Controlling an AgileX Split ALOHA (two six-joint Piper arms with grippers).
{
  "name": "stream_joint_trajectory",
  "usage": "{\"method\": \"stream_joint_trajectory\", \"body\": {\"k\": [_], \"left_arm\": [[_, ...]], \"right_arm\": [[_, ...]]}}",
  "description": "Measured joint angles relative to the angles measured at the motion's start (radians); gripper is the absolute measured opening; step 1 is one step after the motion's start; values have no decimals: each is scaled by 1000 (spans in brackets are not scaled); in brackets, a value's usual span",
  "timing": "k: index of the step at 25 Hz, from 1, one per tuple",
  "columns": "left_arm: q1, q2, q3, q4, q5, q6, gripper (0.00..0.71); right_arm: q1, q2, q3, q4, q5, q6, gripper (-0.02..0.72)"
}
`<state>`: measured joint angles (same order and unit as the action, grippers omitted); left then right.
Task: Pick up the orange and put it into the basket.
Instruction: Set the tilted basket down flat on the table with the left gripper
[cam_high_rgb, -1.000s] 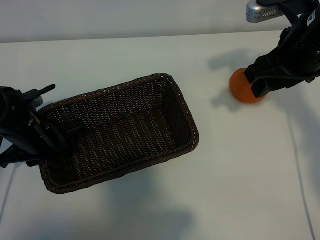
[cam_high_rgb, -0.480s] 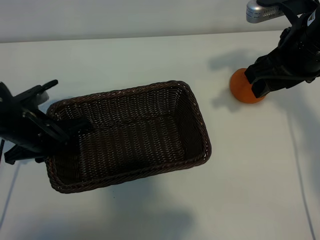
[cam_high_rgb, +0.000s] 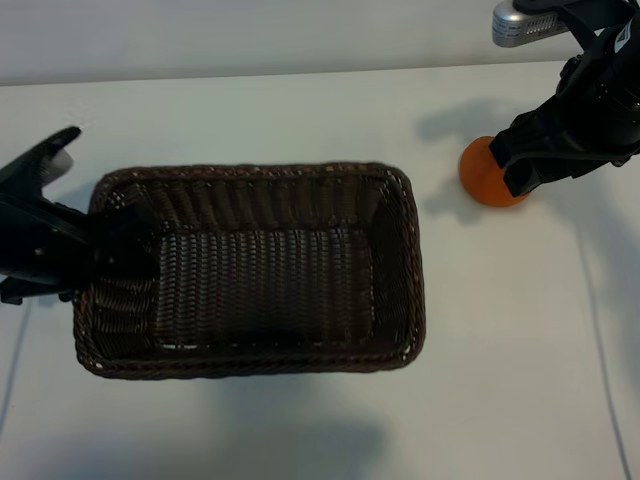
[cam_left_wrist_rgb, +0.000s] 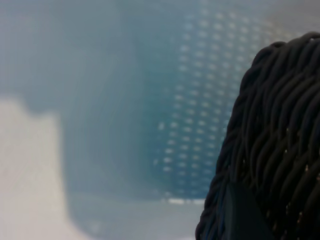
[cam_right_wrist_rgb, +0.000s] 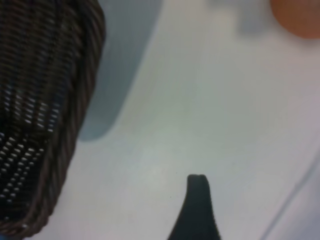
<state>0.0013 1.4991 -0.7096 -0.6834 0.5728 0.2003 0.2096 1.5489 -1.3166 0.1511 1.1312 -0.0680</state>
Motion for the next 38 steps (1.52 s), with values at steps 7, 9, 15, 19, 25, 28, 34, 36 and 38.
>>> {"method": "stream_joint_trajectory", "body": {"k": [7,9,15,19,25,28,34,36,38], "left_arm": [[24,2,-6,-111,0,125,318],[24,16,-35,-109,4,135,318],[25,132,-179,-107,31,134,318],[25,224,-270,-107,51,128,318],[10,316,-375,-105,64,117,318],[-28,352,-413,-106,67,109,318],[-68,426,-441,-107,78,81,318],[-68,445,-442,-93,78,67,318],[-68,458,-442,-66,78,45,318]], "right_arm": [[0,0,0,0,0,1,561],[0,0,0,0,0,1,561],[0,0,0,0,0,3,561],[0,0,0,0,0,3,560],[0,0,0,0,0,3,560],[0,0,0,0,0,3,560],[0,0,0,0,0,3,560],[0,0,0,0,1,3,560],[0,0,0,0,2,3,560]]}}
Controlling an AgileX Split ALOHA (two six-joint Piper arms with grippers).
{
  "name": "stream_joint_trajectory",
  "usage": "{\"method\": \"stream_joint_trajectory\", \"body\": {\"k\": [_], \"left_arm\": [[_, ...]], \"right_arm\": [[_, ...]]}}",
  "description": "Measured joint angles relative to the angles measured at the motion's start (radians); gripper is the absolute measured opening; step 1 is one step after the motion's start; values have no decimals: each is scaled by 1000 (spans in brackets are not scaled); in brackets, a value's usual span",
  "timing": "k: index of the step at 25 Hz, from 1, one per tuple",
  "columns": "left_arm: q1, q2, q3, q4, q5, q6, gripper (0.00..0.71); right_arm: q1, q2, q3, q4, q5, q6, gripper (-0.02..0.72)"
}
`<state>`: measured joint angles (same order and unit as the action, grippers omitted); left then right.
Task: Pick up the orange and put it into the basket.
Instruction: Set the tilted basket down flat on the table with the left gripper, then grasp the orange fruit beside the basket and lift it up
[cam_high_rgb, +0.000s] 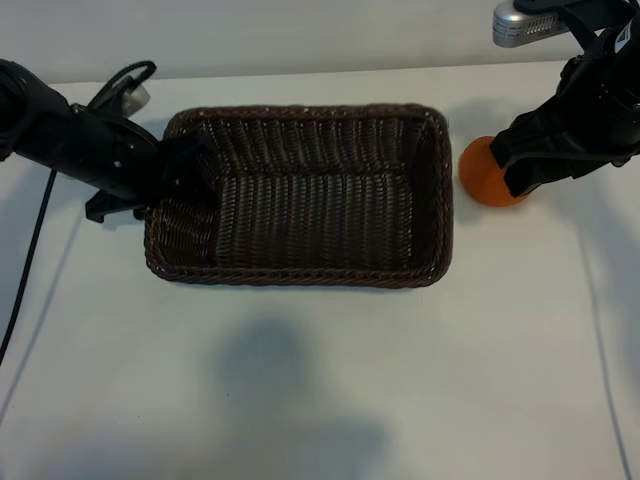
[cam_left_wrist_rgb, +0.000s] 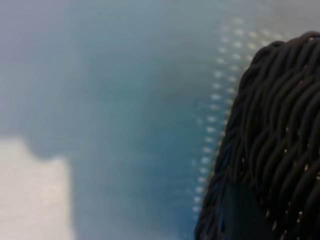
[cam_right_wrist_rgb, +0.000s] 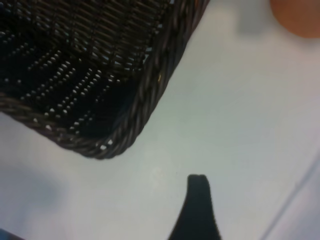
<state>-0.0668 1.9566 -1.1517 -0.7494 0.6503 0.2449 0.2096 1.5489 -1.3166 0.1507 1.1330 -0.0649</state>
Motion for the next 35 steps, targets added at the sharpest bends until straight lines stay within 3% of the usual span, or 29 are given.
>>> {"method": "stream_joint_trajectory", "body": {"k": [5,17,19,22,24,35], "left_arm": [[-1,8,-1,72,-1,-67,318],[-1,21,-7,74,11,-91,323],[-1,21,-7,70,15,-91,391],[-1,21,-7,68,25,-94,609],[-1,21,-7,73,32,-94,684],[-1,-43,-27,156,77,-116,673]], "right_arm": [[0,0,0,-1,0,0,560],[0,0,0,-1,0,0,560],[0,0,0,-1,0,0,560],[0,0,0,-1,0,0,560],[0,0,0,-2,0,0,560],[0,0,0,-2,0,0,560]]}}
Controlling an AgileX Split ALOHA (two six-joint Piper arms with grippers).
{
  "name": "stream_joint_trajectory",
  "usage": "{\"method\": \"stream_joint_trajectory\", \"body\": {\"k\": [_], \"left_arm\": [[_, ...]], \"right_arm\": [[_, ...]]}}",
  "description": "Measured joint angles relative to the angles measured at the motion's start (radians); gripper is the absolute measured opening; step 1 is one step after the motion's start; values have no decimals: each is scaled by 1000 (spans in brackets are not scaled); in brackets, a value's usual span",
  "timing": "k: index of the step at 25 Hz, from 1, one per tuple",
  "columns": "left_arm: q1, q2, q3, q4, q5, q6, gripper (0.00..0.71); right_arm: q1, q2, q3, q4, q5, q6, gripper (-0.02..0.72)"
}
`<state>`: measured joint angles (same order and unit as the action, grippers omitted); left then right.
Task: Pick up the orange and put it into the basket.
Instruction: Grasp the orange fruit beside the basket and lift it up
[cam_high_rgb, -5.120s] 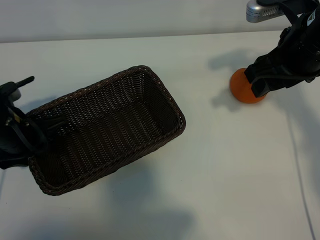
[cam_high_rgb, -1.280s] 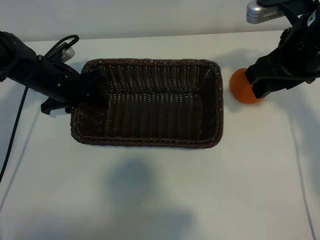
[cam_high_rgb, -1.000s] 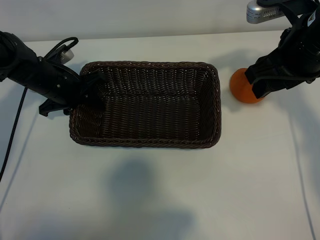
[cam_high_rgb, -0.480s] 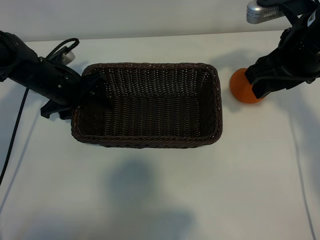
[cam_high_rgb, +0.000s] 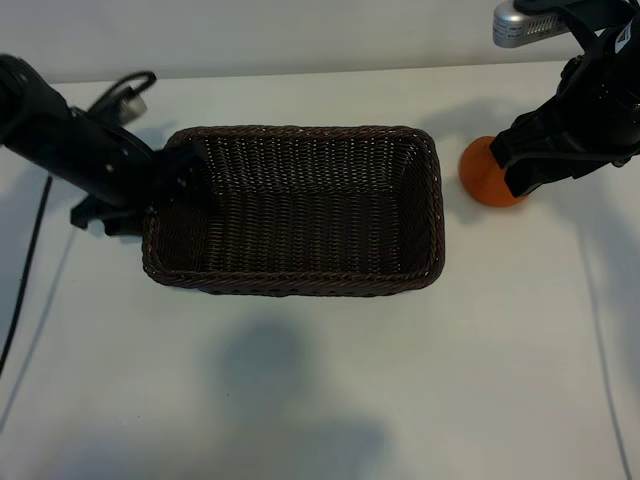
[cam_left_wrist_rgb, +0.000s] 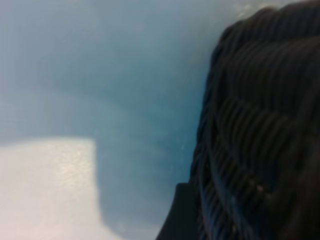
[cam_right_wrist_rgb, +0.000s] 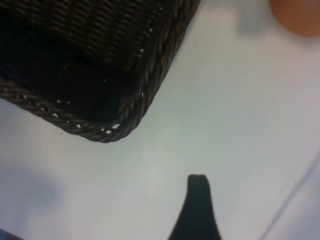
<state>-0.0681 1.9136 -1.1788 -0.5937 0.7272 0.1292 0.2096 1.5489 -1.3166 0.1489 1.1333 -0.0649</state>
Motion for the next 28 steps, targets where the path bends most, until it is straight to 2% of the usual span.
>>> {"method": "stream_joint_trajectory", "body": {"k": [5,12,18,21,28], "left_arm": [[0,-67,-43,102,42,-77,662],[0,-156,-139,151,141,-102,646],[-2,-203,-231,465,261,-240,626],[-2,-231,-251,566,299,-250,617],[3,-277,-253,594,343,-167,601]], "right_arm": [[0,0,0,0,0,0,560],[0,0,0,0,0,0,560],[0,0,0,0,0,0,560],[0,0,0,0,0,0,560],[0,0,0,0,3,0,560]]}}
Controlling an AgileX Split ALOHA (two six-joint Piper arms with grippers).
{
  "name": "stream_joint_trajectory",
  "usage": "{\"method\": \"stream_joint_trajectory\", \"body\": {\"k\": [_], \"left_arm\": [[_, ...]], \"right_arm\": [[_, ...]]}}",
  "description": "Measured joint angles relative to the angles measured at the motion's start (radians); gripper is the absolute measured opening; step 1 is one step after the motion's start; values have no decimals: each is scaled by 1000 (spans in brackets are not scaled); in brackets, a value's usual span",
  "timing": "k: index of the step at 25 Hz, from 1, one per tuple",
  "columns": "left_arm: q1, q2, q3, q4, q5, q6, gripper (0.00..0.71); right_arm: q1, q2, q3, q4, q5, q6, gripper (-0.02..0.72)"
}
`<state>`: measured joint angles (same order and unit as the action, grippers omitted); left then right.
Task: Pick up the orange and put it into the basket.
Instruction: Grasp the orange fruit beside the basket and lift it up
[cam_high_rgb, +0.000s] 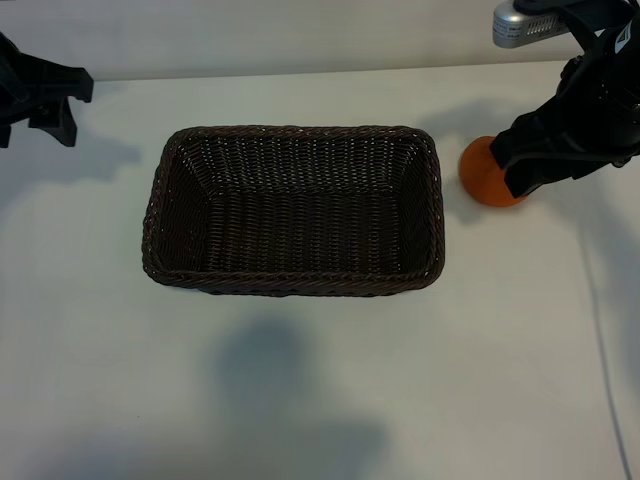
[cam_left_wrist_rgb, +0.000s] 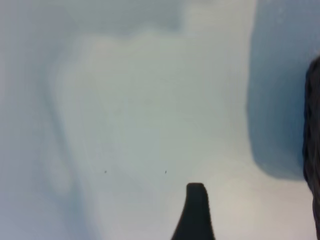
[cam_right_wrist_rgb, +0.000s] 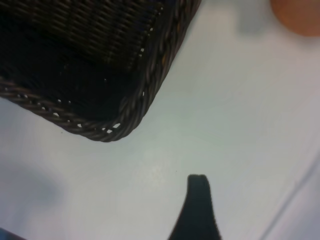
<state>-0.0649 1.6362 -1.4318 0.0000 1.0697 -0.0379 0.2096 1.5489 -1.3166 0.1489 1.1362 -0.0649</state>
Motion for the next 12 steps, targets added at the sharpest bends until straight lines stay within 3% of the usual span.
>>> {"method": "stream_joint_trajectory", "body": {"k": [6,12], "left_arm": [[81,-127,0,-58,19,49,596],[91,-356,20,-54,66,90,596]], "right_arm": [[0,0,0,0,1,-2,560],[0,0,0,-1,1,-3,560]]}}
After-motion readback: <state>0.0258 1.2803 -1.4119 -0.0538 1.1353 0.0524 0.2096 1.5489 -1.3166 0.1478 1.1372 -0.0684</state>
